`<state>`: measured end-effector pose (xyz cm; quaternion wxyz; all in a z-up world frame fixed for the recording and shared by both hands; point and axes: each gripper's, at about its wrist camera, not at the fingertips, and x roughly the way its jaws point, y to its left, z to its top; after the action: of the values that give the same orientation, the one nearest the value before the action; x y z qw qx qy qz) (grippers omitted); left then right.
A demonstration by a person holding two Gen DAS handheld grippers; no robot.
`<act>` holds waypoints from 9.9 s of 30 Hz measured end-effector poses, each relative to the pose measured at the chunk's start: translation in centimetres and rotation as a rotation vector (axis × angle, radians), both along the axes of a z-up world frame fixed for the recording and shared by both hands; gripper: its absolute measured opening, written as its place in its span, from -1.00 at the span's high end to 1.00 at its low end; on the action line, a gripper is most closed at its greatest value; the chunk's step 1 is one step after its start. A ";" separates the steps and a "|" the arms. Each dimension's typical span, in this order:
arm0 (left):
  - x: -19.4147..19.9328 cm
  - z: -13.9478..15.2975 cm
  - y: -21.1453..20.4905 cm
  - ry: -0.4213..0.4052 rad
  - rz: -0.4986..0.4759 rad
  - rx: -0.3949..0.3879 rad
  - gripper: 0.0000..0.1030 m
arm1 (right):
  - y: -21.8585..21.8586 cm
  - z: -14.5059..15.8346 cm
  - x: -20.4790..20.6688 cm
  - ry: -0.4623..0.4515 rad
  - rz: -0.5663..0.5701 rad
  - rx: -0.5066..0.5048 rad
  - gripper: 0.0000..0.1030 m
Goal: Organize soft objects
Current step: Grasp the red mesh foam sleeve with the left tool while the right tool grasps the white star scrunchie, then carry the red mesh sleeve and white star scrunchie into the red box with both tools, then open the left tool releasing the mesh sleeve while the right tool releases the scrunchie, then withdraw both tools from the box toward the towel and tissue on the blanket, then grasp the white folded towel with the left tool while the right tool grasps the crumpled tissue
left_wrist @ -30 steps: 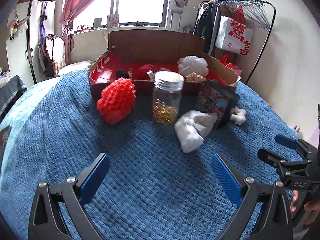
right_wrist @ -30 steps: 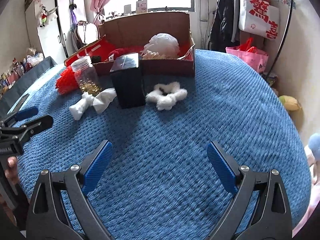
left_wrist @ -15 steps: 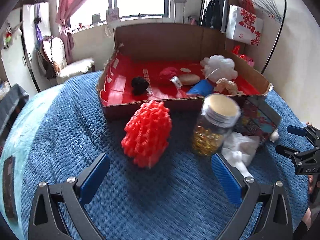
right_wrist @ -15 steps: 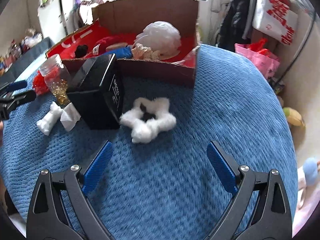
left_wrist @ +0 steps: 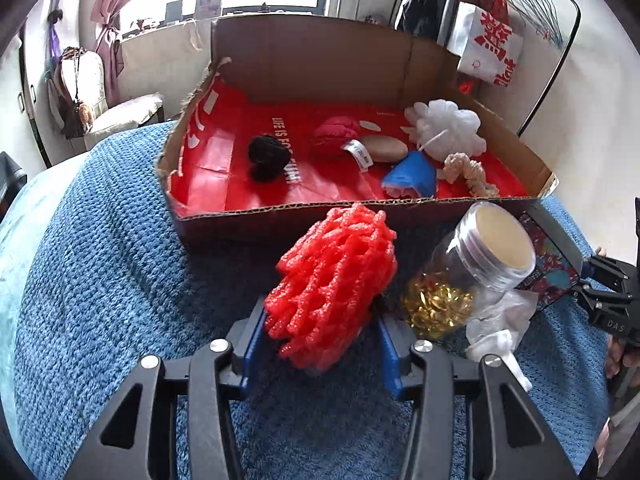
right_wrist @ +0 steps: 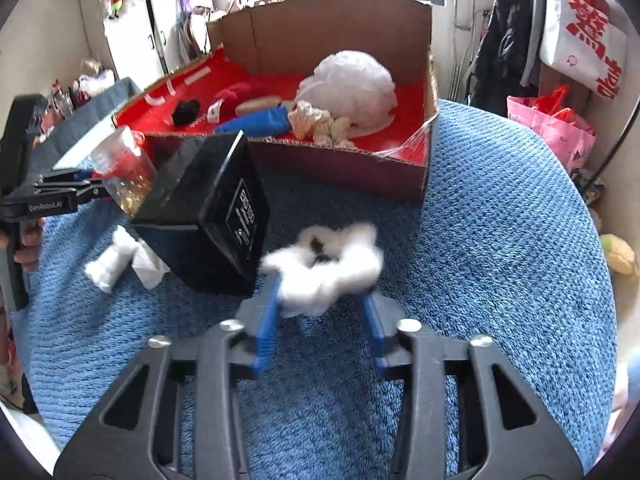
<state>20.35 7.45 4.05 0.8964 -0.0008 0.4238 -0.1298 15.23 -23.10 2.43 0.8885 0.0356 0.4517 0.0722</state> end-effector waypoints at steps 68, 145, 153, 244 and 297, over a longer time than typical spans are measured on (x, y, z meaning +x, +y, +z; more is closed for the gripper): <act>-8.4 1.2 -1.3 -0.010 -0.032 -0.061 -0.13 | 2.9 2.5 -8.2 -0.061 -0.002 0.056 -0.09; 26.2 1.2 -4.9 0.249 -0.054 0.150 -0.24 | 9.7 -0.3 32.4 0.302 0.317 -0.205 -0.10; 26.5 0.3 -5.1 0.244 -0.056 0.146 -0.36 | 8.5 -0.4 32.7 0.311 0.307 -0.196 -0.11; -11.3 0.1 -5.1 -0.139 0.040 -0.034 -1.00 | 3.3 2.7 -9.0 -0.142 -0.158 0.026 -0.86; -6.9 -1.4 -0.5 0.007 -0.074 -0.074 -0.41 | 14.6 1.8 1.1 -0.039 0.376 -0.132 -0.51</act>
<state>13.43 6.94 2.65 0.8890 -0.0187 0.4214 -0.1782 16.33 -8.52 4.21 0.8683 -0.1092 0.4370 0.2076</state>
